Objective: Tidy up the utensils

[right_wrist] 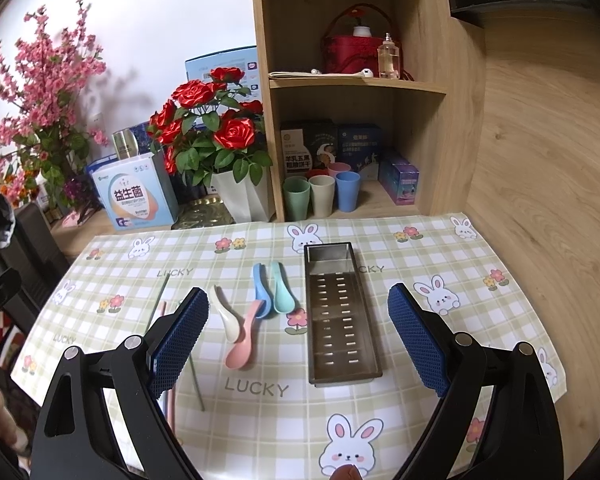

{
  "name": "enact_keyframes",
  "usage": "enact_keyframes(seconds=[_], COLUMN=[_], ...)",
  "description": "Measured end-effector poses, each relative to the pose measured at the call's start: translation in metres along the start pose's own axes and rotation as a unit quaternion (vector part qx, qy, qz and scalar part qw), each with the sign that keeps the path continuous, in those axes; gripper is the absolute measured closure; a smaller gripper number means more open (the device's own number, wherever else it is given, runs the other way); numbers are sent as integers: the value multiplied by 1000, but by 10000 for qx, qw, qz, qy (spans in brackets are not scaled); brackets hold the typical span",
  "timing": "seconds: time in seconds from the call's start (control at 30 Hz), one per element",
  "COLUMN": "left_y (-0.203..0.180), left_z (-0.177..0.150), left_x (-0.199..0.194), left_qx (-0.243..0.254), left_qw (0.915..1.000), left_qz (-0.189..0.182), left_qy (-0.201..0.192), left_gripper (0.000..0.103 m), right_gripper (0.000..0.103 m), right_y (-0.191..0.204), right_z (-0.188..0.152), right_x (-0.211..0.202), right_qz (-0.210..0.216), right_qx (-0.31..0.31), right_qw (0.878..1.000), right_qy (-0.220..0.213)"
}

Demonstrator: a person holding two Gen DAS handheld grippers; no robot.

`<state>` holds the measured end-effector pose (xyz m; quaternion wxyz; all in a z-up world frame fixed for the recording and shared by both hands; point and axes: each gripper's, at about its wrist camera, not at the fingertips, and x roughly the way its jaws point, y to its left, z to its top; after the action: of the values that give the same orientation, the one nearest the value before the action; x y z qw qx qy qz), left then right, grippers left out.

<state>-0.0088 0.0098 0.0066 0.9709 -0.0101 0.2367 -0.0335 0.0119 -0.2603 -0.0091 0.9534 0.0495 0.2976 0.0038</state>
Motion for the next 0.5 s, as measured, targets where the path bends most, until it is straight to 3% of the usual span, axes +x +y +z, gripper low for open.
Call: enact_keyframes(seconds=[0.5], left_y=[-1], left_z=[4], left_x=[2], left_qx=[-17], left_qw=[10000], left_qz=[-18], left_qy=[14], left_gripper=[5], right_gripper=[15], right_y=[-2], right_z=[3], right_x=[0], right_qz=[-10], right_qx=[-3], right_qw=[10000], right_qy=[61])
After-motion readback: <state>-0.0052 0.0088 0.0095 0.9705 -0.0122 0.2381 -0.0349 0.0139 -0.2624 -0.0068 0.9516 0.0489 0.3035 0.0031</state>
